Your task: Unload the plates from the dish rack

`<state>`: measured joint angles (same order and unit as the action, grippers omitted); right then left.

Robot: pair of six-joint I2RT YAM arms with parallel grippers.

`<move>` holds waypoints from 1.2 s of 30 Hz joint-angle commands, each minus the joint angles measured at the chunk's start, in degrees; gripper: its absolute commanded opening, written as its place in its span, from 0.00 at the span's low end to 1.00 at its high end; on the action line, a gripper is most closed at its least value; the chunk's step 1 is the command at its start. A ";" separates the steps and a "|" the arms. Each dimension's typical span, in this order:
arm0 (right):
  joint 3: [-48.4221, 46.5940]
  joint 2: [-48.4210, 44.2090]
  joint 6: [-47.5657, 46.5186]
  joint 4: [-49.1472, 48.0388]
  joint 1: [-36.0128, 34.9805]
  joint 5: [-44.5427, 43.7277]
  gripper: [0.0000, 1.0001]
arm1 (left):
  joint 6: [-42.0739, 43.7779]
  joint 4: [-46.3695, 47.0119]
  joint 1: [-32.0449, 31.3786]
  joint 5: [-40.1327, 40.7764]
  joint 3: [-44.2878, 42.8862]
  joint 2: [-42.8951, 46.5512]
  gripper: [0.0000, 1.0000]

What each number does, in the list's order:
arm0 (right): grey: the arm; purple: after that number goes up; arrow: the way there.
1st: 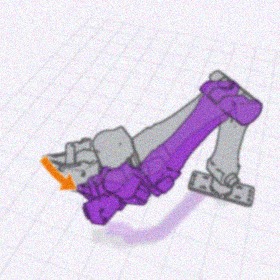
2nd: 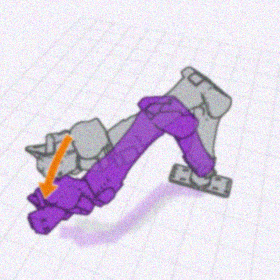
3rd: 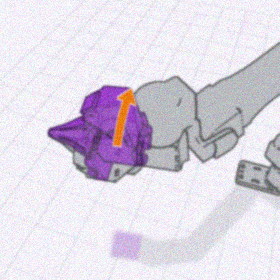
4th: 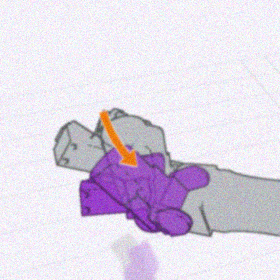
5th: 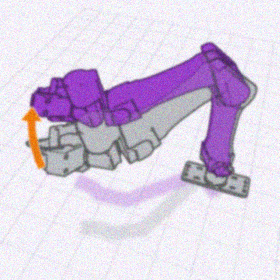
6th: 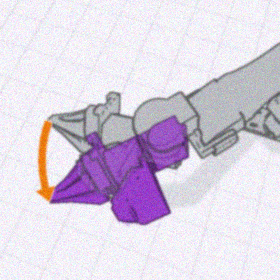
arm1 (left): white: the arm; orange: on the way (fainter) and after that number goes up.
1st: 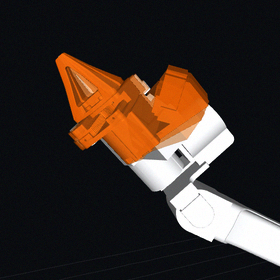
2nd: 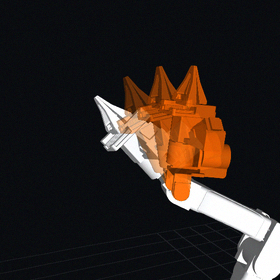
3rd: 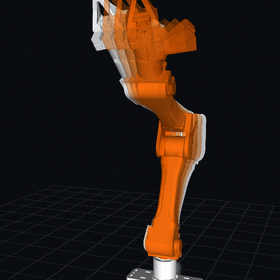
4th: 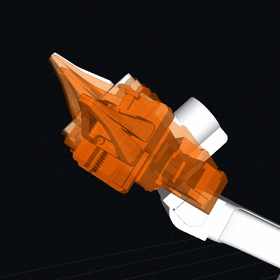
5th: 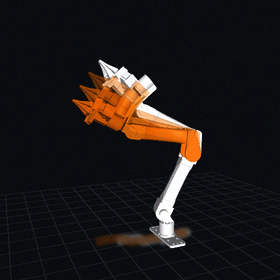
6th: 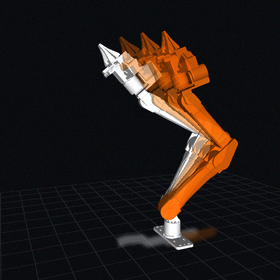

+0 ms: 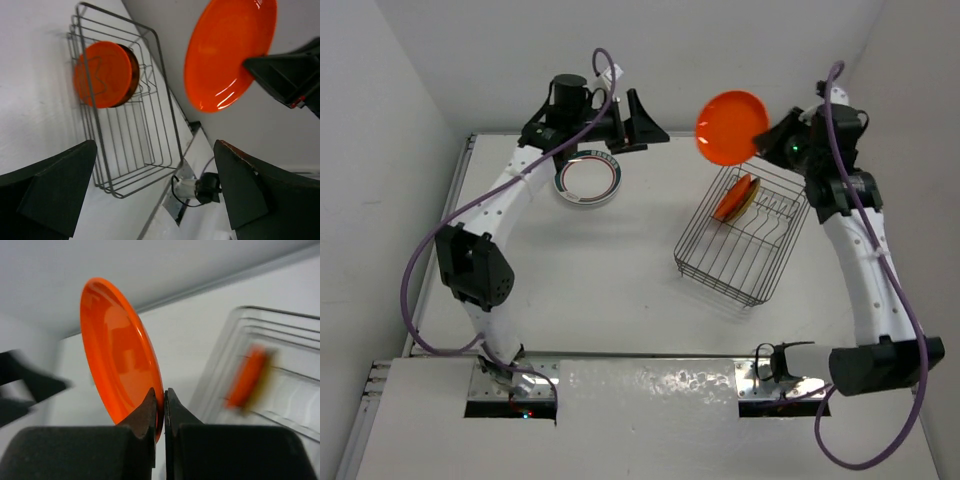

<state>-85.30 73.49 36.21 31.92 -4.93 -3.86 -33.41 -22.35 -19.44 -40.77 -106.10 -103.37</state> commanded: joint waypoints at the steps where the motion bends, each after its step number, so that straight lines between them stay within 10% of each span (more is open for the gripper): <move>1: 8.72 4.99 10.69 -28.01 -2.00 33.98 0.00 | -3.94 7.41 -0.16 -4.84 -2.52 -2.35 0.99; 7: 13.58 7.01 21.18 -44.31 -5.88 37.87 0.00 | 0.19 0.73 -0.07 -1.59 -2.45 -4.29 0.80; 9: 13.31 8.24 21.36 -44.40 -7.19 37.87 0.00 | -0.08 1.96 -0.07 -1.77 -0.60 -3.86 0.50; 10: 13.40 8.42 21.45 -43.97 -7.37 37.52 0.00 | 0.27 1.78 0.02 -0.98 0.45 -3.59 0.08; 11: 13.84 8.51 21.10 -43.18 -7.55 36.21 0.00 | 0.71 -0.22 0.02 1.03 0.55 -3.59 0.00; 13: 13.84 8.51 18.31 -35.41 -7.46 33.14 0.04 | 2.90 -5.13 0.28 7.50 1.25 -3.33 0.00; 14: 12.62 8.60 16.63 -31.26 -7.38 28.69 0.23 | 3.35 -6.90 0.46 10.16 2.12 -3.07 0.00; 15: 9.57 9.12 12.87 -18.43 -7.38 25.08 0.81 | 3.61 -9.70 0.98 15.50 5.09 -2.19 0.00; 16: 9.54 9.47 10.84 -11.43 -7.38 20.52 0.97 | 3.70 -10.86 1.25 18.07 7.21 -1.75 0.00; 21: -3.45 12.62 3.80 18.20 -7.29 -11.89 0.99 | 6.95 -11.06 1.86 22.14 25.89 3.34 0.00; 27: -10.59 20.01 -1.83 23.99 -3.51 -18.91 0.96 | 6.51 -3.67 1.86 21.35 41.06 5.82 0.00; 29: -10.68 21.68 -1.75 23.45 -1.94 -18.12 0.90 | 6.60 -3.40 1.95 21.44 42.64 5.12 0.05; 32: -10.06 24.66 -1.58 20.20 -0.26 -14.52 0.74 | 6.60 -5.85 1.86 25.12 43.00 5.63 0.59; 33: -10.06 25.38 -1.40 18.63 -0.08 -13.73 0.71 | 6.60 -7.95 1.86 26.87 42.83 6.51 0.99; 36: -11.38 28.80 -1.14 17.30 0.09 -12.49 0.61 | 7.21 -13.22 1.86 33.64 40.81 8.71 1.00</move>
<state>-95.22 100.90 35.75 51.37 -4.75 -17.45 -27.22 -31.14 -17.61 -14.72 -63.75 -98.85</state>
